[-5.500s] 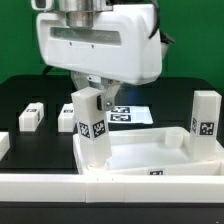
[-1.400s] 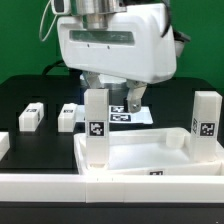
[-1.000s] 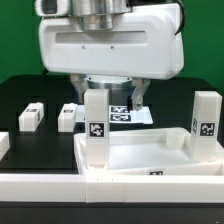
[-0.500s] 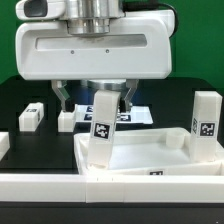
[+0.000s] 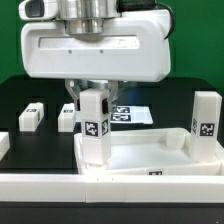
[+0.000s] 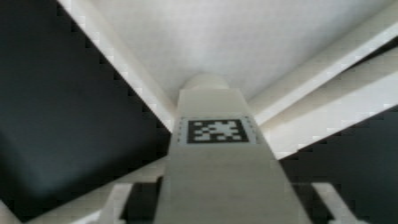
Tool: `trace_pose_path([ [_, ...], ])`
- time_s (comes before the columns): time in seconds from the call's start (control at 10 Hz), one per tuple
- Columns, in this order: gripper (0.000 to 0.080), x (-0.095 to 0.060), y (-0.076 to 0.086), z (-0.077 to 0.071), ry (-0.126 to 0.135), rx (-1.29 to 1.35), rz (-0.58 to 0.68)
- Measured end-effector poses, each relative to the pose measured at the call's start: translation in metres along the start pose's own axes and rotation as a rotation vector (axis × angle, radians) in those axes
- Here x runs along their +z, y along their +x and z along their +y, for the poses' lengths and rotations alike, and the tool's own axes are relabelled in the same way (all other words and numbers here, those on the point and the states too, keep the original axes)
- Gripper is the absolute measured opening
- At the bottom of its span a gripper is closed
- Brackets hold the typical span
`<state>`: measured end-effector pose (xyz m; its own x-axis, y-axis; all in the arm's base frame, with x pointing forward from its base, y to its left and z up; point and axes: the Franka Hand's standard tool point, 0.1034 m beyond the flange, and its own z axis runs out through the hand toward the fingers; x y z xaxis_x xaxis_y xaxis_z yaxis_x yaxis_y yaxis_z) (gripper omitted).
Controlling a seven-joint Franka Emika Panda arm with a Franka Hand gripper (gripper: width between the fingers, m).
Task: Assemble desk
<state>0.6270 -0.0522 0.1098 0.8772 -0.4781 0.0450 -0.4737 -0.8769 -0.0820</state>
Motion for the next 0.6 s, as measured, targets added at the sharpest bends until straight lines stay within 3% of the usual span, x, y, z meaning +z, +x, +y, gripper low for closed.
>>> trace_pose_path([
  [0.2,0.0287,0.0011,-0.0011,-0.0021,-0.003,0.288,0.001],
  [0.3,0.0287,0.0013,-0.0004,-0.0015,0.010,0.456,-0.003],
  [0.5,0.0287,0.0018,-0.0002,-0.0020,0.064,0.939,-0.037],
  [0.6,0.0288,0.0025,0.0003,-0.0015,0.069,1.040,-0.030],
])
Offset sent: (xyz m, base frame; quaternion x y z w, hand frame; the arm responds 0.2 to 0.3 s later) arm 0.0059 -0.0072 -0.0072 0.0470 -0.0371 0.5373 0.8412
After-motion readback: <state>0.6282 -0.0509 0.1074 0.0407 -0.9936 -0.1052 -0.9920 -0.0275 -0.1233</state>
